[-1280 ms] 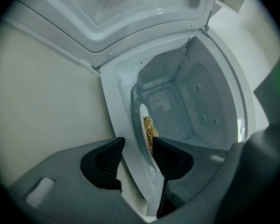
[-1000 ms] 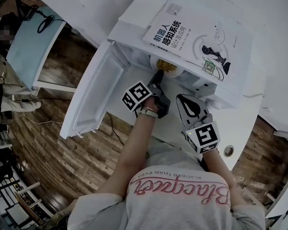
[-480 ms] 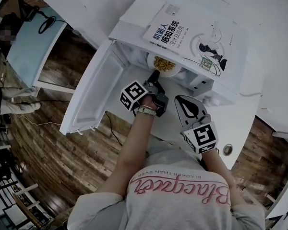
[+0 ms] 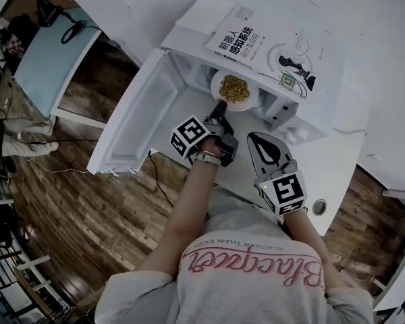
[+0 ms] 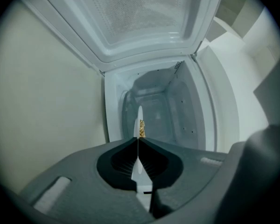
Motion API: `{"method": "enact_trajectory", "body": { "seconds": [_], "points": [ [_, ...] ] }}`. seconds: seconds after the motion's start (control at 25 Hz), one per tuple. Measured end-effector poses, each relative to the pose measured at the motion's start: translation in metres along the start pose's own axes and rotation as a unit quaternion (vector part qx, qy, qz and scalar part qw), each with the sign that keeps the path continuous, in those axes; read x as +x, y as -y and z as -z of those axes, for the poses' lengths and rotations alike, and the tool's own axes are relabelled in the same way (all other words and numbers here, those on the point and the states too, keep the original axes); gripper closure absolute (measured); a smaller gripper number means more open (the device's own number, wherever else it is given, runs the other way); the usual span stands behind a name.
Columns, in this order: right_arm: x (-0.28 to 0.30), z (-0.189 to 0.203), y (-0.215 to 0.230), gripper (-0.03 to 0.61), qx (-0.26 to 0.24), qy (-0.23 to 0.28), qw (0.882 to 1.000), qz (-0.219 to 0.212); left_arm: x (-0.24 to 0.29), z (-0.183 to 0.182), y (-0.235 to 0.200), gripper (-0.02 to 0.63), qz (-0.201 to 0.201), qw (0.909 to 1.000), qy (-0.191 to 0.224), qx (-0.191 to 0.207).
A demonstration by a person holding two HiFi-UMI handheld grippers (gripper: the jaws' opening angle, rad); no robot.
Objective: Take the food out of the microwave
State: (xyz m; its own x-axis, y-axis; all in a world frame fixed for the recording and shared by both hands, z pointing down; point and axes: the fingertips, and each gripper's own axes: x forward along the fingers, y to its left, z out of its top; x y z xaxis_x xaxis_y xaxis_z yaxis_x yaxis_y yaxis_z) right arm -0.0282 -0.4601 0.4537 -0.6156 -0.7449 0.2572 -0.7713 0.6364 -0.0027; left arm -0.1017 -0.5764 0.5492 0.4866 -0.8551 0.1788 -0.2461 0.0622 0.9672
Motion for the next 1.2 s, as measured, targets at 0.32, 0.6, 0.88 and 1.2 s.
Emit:
{"method": "enact_trajectory", "body": {
  "seconds": [0.32,0.6,0.88,1.2],
  "points": [
    [-0.032,-0.006,-0.008,0.569,0.014,0.024,1.000,0.007,-0.038,0.016,0.020,0.601,0.013,0.9994,0.023,-0.020],
    [-0.059,-0.016,-0.017,0.569,0.000,0.043,0.999,0.011,-0.079,0.029,0.038,0.601,0.020,0.9980,0.051,-0.030],
    [-0.078,-0.022,-0.022,0.569,0.011,0.051,0.998,0.019,-0.116,0.040,0.064,0.601,0.038,0.9960,0.072,-0.038],
    [-0.090,-0.035,-0.028,0.569,-0.009,0.069,0.997,0.033,-0.142,0.053,0.083,0.601,0.053,0.9951,0.076,-0.033]
  ]
}}
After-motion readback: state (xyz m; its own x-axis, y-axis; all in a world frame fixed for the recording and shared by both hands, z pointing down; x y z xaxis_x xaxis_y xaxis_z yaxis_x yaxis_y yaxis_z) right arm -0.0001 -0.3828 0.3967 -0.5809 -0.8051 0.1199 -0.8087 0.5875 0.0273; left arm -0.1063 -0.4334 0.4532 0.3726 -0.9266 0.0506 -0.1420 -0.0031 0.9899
